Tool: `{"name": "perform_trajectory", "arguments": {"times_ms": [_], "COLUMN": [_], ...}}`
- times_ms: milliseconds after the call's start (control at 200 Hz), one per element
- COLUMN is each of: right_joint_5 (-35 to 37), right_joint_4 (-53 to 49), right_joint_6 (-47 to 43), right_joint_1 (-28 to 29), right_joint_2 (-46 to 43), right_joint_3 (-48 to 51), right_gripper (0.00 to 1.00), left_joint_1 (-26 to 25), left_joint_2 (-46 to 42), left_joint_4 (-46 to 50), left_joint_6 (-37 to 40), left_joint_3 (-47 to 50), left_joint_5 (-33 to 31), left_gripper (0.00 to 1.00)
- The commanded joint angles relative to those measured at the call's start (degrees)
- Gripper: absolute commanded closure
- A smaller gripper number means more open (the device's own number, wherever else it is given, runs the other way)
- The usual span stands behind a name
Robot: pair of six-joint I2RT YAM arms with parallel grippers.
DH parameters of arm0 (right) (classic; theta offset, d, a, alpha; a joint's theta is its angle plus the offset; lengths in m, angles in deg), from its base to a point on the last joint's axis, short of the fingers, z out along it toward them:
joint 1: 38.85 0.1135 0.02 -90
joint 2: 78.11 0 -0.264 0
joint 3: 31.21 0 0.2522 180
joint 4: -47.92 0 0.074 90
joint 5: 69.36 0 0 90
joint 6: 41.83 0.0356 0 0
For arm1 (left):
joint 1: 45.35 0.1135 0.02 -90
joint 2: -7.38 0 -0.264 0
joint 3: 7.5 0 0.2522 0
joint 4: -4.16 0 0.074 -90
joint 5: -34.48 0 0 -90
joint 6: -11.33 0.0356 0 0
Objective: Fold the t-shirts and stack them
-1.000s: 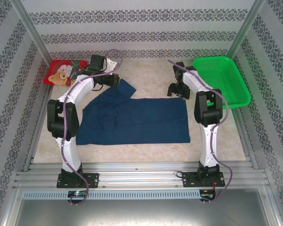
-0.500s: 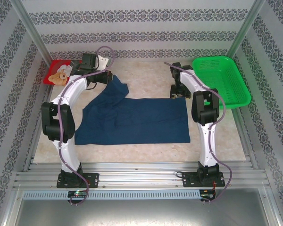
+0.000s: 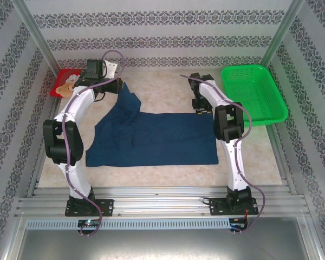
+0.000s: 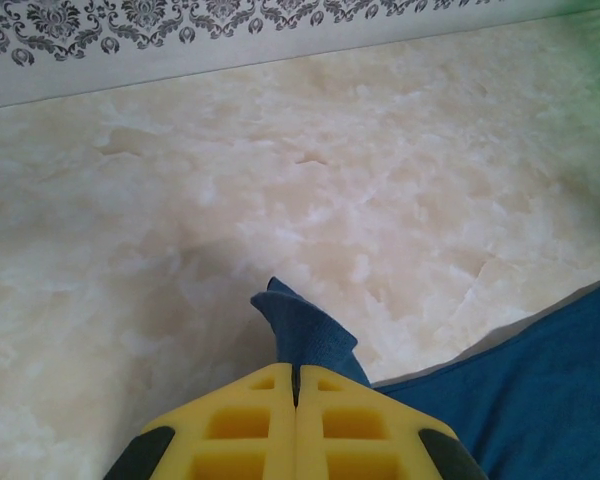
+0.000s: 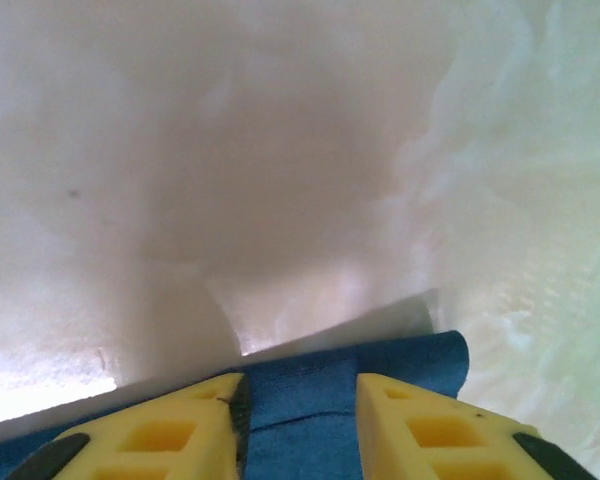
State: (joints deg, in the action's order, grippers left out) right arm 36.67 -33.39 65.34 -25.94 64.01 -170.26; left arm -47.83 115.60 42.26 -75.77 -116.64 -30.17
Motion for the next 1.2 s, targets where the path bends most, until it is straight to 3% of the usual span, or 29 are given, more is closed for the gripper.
{"name": "perform_trajectory", "arguments": {"times_ms": [0, 170, 375, 634, 849, 1194], "right_joint_5": [2.39, 2.68, 1.68, -3.46, -3.3, -4.4], "right_joint_4": [-2.41, -2.76, 0.94, 2.6, -0.63, -3.02], "right_joint_6": [-1.04, -0.79, 3.09, 10.78, 11.68, 13.15], "right_joint_1": [0.17, -0.27, -1.62, -4.16, -3.9, -3.24], "right_joint_2": [1.13, 0.93, -4.11, -4.55, -0.61, 1.14], "right_joint_3": [-1.18, -1.19, 1.8, 3.5, -0.02, -1.46], "right_gripper": [0.75, 0.85, 0.47, 0.38, 0.41, 0.71], "left_joint_1": [0.64, 0.79, 0.81, 0.81, 0.81, 0.81], "left_joint_2": [-1.39, -1.25, -1.35, -1.65, -1.95, -2.85], "left_joint_4": [-1.7, -1.66, -1.31, -1.4, -1.13, -0.7], "left_joint_6": [0.25, 0.44, 0.7, 0.53, 0.88, 1.49], "left_joint_3": [-2.1, -2.37, -2.63, -1.9, -1.61, -0.81], "left_joint_5": [0.15, 0.23, 0.54, 0.91, 0.74, 0.51], "left_gripper": [1.0, 1.0, 1.0, 1.0, 1.0, 1.0]}}
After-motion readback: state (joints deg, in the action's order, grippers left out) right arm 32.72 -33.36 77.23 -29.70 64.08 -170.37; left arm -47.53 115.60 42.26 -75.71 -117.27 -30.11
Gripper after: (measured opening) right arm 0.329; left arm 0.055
